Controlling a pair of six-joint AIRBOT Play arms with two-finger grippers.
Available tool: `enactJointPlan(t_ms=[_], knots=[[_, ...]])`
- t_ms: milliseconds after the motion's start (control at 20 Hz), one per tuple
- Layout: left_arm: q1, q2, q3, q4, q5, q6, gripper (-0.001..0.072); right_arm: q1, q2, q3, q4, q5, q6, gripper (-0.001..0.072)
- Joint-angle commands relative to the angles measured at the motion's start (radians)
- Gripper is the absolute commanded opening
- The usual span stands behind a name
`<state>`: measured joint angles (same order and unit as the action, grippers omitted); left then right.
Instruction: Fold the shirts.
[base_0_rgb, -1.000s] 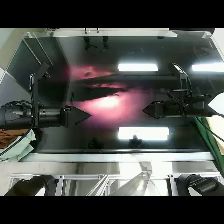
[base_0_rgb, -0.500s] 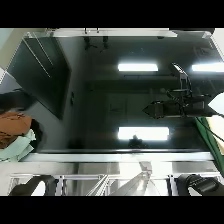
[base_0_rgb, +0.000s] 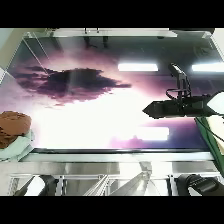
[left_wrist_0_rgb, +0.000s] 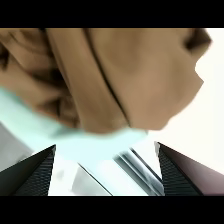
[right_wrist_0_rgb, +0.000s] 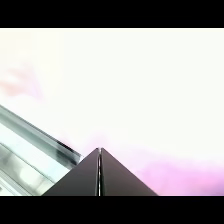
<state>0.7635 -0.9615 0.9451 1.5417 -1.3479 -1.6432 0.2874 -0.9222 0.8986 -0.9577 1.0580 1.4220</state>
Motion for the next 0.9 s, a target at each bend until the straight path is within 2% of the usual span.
enactJointPlan(t_ms=[0, 50, 100, 200, 300, 350, 500, 600, 700, 850], knots=[[0.031, -0.144, 0.001, -0.019, 0.100, 0.056, 0.0608, 0.001, -0.002, 0.001, 0.000, 0.000, 0.000, 0.0028], [0.027, -0.186, 0.019, -0.029, 0.097, 0.061, 0.0300, 0.001, -0.002, 0.001, 0.000, 0.000, 0.000, 0.0028], [0.016, -0.227, 0.037, -0.034, 0.080, 0.062, 0.0029, 0.001, -0.002, 0.001, 0.000, 0.000, 0.000, 0.0028], [-0.013, -0.288, 0.075, -0.049, 0.015, 0.097, 0.0013, 0.001, -0.002, 0.001, 0.000, 0.000, 0.000, 0.0028], [-0.060, -0.313, 0.151, -0.207, -0.063, 0.156, 0.0013, 0.001, -0.002, 0.001, 0.000, 0.000, 0.000, 0.0028], [-0.104, -0.303, 0.208, -0.362, -0.093, 0.195, 0.0012, 0.001, -0.002, 0.001, 0.000, 0.000, 0.000, 0.0028], [-0.314, -0.209, 0.428, -0.877, -0.053, 0.218, 0.0013, 0.001, -0.002, 0.001, 0.000, -0.029, 0.000, 0.0028], [-0.461, -0.170, 0.588, -1.082, 0.047, 0.230, 0.0013, 0.000, -0.003, 0.001, 0.000, -0.040, 0.000, 0.0027], [-0.590, -0.162, 0.757, -1.112, 0.079, 0.224, 0.0013, 0.001, -0.003, 0.001, 0.019, -0.041, 0.000, 0.0028], [-0.702, -0.166, 0.845, -0.950, 0.024, 0.107, 0.0014, 0.001, -0.003, 0.001, 0.019, -0.041, 0.000, 0.0028]])
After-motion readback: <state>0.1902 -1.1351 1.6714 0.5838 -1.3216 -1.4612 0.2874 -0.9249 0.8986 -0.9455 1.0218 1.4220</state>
